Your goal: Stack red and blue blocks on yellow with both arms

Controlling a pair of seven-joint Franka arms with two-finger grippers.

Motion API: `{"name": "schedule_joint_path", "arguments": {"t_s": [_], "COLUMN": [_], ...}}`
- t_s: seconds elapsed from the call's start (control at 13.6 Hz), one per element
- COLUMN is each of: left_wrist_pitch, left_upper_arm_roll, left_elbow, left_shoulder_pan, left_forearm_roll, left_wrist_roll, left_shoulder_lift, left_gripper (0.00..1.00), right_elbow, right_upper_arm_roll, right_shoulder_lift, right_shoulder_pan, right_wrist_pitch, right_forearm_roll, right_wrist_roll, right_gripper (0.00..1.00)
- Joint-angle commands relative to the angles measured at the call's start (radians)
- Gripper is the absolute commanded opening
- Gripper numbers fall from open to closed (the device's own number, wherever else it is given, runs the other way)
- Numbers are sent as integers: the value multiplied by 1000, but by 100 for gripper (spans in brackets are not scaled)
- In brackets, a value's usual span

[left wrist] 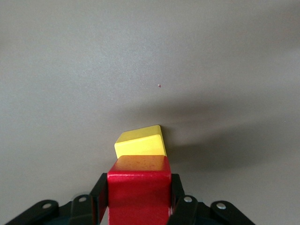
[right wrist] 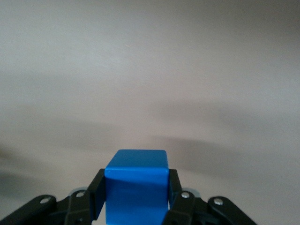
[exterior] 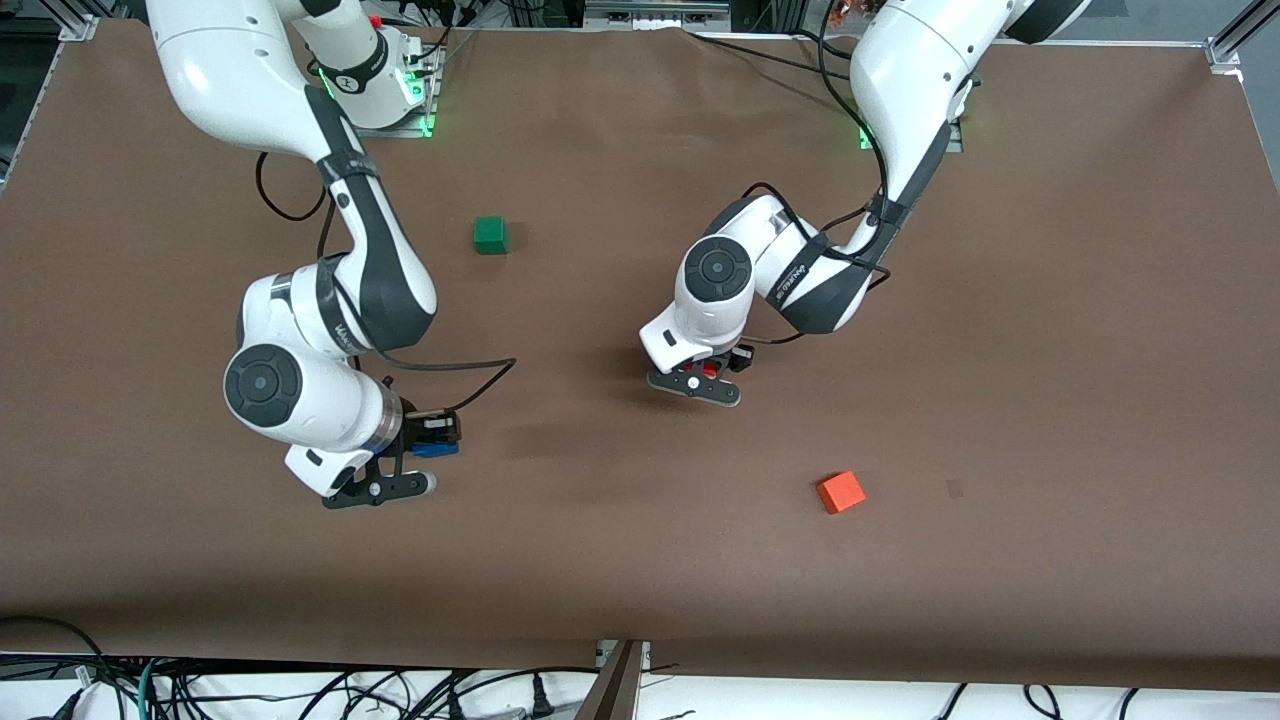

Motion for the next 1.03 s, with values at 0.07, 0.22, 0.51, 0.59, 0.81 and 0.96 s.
{"name": "schedule_joint_path", "arguments": {"t_s": [0.07, 0.22, 0.51, 0.59, 0.81, 0.96], "left_wrist_pitch": [9, 23, 26, 26, 11, -87], "left_upper_arm_roll": [11, 11, 11, 13, 16, 11], "left_elbow": [-4, -2, -1, -1, 14, 45], "left_shoulder_pan": [-8, -8, -7, -7, 10, 48], "left_forearm_roll": [26, 26, 26, 26, 20, 11], "left_wrist_roll": [-20, -22, -22, -22, -19, -14], "left_shoulder_lift": [-14, -13, -13, -14, -28, -78], "left_gripper": [0, 0, 0, 0, 100, 100], "right_elbow": [102, 107, 118, 120, 120, 120], "right_upper_arm_roll": [17, 19, 17, 17, 16, 16], "right_shoulder_lift": [-4, -1, 2, 3, 3, 5], "right_shoulder_pan": [21, 37, 84, 93, 124, 136], "right_wrist_pitch": [-92, -82, -71, -70, -59, -51], "right_forearm_roll": [6, 6, 5, 5, 3, 3], "right_wrist_roll": [70, 112, 216, 242, 314, 350], "right_gripper": [41, 41, 41, 41, 41, 41]}}
